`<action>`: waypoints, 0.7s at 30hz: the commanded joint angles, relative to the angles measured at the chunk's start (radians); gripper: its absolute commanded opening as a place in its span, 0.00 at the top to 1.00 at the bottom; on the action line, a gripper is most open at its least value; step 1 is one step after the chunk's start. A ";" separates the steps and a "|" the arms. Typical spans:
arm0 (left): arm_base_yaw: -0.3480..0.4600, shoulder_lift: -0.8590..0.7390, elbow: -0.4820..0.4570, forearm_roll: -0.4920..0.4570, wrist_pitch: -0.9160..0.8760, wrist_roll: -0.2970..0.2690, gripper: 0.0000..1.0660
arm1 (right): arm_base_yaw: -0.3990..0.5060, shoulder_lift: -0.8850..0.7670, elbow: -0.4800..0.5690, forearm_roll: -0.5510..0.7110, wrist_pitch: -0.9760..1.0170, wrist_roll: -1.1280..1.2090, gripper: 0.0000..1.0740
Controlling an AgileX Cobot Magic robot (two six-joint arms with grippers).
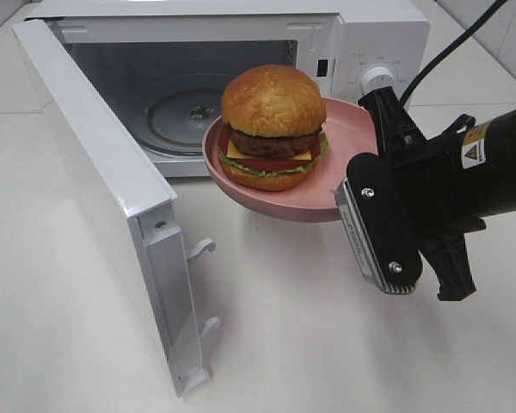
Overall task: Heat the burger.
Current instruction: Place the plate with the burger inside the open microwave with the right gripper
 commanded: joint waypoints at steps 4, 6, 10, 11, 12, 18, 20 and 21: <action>0.000 -0.011 0.001 -0.003 -0.017 0.001 0.06 | -0.003 0.035 -0.013 0.009 -0.094 -0.013 0.96; 0.000 -0.011 0.001 -0.003 -0.017 0.001 0.06 | -0.001 0.048 -0.013 0.009 -0.106 -0.013 0.97; 0.000 -0.011 0.001 -0.003 -0.017 0.001 0.06 | -0.001 0.074 -0.013 0.010 -0.131 -0.013 1.00; 0.000 -0.011 0.001 -0.003 -0.017 0.001 0.06 | -0.001 0.074 -0.013 0.010 -0.131 -0.013 1.00; 0.000 -0.011 0.001 -0.003 -0.017 0.001 0.06 | -0.001 0.083 -0.013 0.010 -0.141 -0.013 1.00; 0.000 -0.011 0.001 -0.003 -0.017 0.001 0.06 | 0.002 0.109 -0.016 0.010 -0.169 -0.013 1.00; 0.000 -0.011 0.001 -0.003 -0.017 0.001 0.06 | 0.035 0.111 -0.017 0.009 -0.186 -0.013 1.00; 0.000 -0.011 0.001 -0.003 -0.017 0.001 0.06 | 0.035 0.111 -0.017 0.009 -0.186 -0.013 1.00</action>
